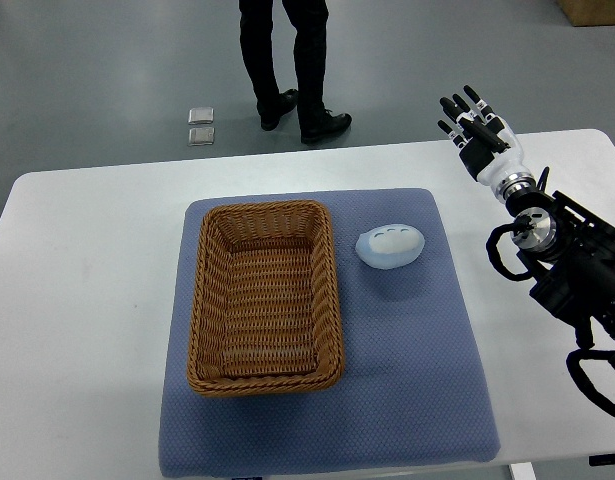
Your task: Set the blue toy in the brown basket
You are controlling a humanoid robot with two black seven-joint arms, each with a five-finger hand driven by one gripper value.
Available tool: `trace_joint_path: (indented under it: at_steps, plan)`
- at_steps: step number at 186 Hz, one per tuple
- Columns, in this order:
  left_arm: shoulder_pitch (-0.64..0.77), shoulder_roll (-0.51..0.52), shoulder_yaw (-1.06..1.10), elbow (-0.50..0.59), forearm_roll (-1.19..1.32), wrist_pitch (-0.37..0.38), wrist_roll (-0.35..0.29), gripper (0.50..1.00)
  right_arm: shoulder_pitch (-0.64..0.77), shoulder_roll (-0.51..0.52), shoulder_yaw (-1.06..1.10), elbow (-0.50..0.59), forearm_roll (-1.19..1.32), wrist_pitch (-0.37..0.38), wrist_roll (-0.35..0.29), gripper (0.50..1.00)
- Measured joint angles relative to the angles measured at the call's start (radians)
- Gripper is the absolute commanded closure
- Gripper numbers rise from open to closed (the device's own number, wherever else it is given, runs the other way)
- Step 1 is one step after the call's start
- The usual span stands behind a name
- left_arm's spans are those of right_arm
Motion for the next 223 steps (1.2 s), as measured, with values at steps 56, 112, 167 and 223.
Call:
trace_joint_path:
  at_steps: [56, 112, 167, 223]
  plan:
    - [0.001, 0.0, 0.0, 0.001, -0.003, -0.005, 0.003, 0.5, 0.001, 0.0, 0.0, 0.0, 0.0, 0.0, 0.0, 0.583]
    - [0.002, 0.0, 0.005, 0.005, -0.004, -0.006, 0.003, 0.5, 0.006, -0.001, 0.0, 0.0, 0.0, 0.0, 0.0, 0.583]
    - [0.0, 0.0, 0.005, 0.003, -0.004, -0.006, 0.003, 0.5, 0.019, -0.003, 0.002, 0.0, 0.0, 0.0, -0.001, 0.583]
    - [-0.022, 0.0, 0.004, 0.001, -0.003, -0.006, 0.003, 0.5, 0.035, -0.045, -0.017, 0.067, 0.0, -0.069, -0.001, 0.583]
